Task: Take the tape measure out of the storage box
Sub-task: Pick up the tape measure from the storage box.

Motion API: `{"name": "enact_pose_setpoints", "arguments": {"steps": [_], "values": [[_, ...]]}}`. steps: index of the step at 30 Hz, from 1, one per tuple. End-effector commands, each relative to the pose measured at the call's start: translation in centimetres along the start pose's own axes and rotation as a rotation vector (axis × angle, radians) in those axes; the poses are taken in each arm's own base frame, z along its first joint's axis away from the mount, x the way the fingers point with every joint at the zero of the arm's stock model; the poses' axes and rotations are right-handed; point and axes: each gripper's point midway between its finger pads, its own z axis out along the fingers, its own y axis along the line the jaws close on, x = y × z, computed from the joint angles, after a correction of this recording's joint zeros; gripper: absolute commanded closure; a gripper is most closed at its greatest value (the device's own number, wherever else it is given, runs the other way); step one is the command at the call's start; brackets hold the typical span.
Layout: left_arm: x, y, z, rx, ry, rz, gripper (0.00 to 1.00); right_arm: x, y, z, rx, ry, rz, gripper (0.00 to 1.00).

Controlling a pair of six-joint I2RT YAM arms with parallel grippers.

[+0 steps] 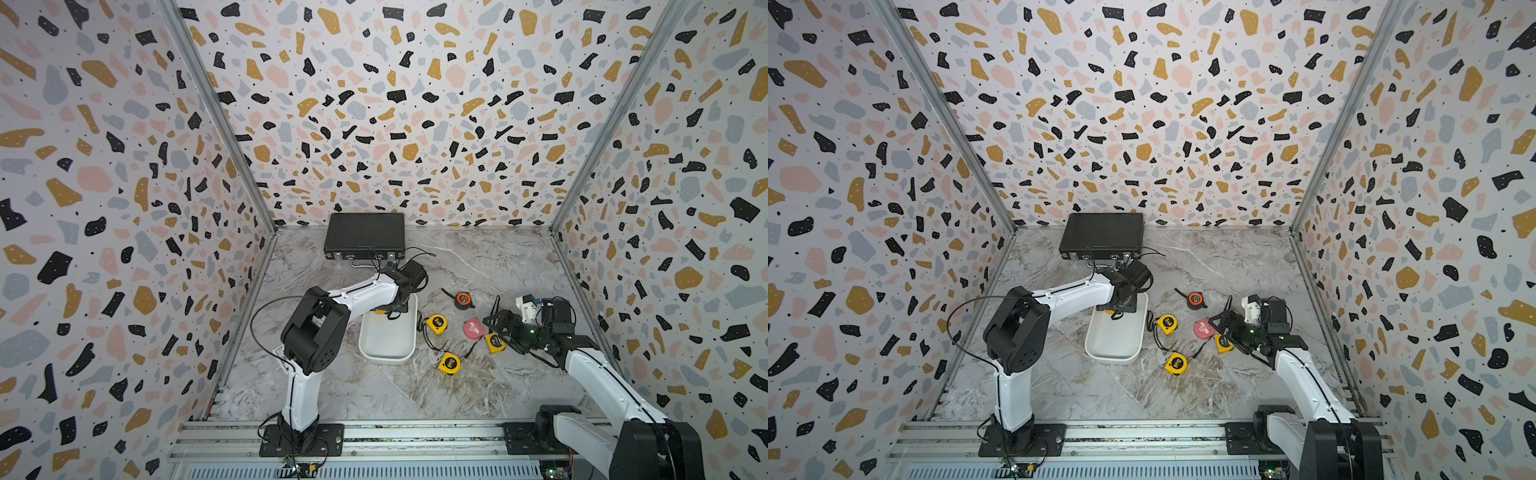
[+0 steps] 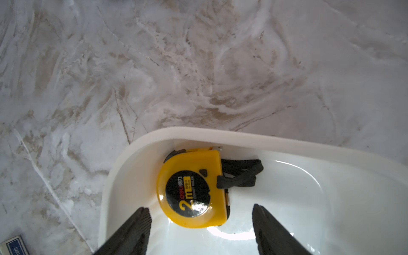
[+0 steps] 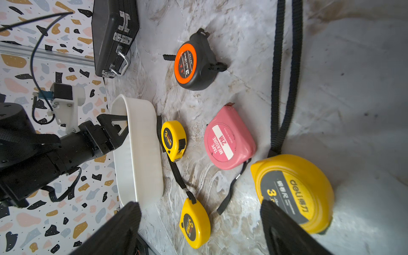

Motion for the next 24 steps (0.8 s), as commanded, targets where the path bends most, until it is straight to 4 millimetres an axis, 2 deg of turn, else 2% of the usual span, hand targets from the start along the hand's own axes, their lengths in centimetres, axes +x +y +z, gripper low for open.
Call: {"name": "enact_pose_setpoints", "arguments": {"steps": [1,24], "values": [[0.1,0.7,0.8,-0.032,-0.005,-0.038,0.23,-1.0,1.4,-0.3,-0.025,-0.018,-0.036,0.09],[0.6,0.3,3.3,-0.002,0.050,-0.096,0.24,-0.8,1.2,0.0,-0.010,-0.009,-0.038,0.09]]}}
